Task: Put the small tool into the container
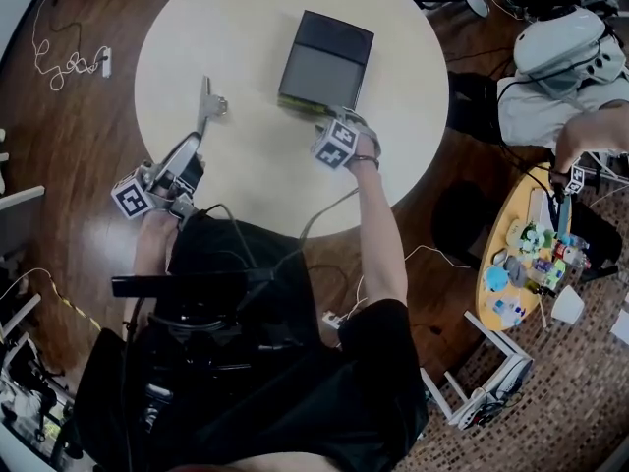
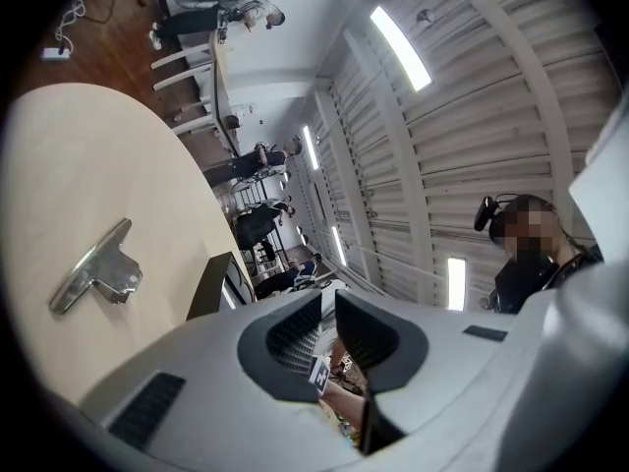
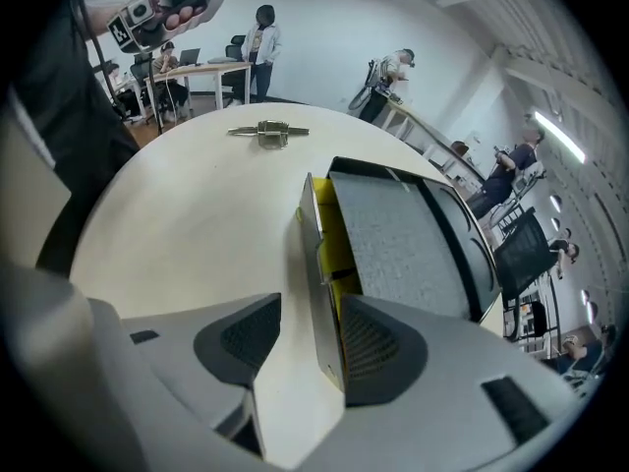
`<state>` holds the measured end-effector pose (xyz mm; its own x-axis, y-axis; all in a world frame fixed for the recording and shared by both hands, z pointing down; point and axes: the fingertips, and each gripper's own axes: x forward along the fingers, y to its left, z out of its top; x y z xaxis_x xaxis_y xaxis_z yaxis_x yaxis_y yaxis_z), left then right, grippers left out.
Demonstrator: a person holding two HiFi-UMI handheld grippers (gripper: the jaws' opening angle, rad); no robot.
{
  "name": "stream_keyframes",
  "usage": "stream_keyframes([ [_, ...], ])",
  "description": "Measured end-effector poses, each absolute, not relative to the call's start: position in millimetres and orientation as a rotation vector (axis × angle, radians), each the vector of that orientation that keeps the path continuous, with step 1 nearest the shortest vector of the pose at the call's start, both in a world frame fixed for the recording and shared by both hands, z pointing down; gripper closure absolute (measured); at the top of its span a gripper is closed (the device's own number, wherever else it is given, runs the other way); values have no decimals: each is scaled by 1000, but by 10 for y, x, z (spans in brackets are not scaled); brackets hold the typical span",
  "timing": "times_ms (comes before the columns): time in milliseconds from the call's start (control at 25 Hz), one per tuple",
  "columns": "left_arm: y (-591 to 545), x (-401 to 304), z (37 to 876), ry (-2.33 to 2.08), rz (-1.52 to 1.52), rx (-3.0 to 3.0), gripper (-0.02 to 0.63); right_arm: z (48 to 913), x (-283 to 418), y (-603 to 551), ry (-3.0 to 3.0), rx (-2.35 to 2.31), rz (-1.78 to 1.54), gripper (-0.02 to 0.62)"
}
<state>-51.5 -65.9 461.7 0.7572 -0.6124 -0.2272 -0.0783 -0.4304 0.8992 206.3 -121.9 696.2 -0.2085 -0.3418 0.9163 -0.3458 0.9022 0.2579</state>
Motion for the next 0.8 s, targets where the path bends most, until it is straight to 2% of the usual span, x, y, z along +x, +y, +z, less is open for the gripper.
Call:
stream_keyframes([
  [800, -620, -602, 4619, -537, -680, 1954, 563, 7039, 2017, -1144, -1750, 378, -43, 399],
])
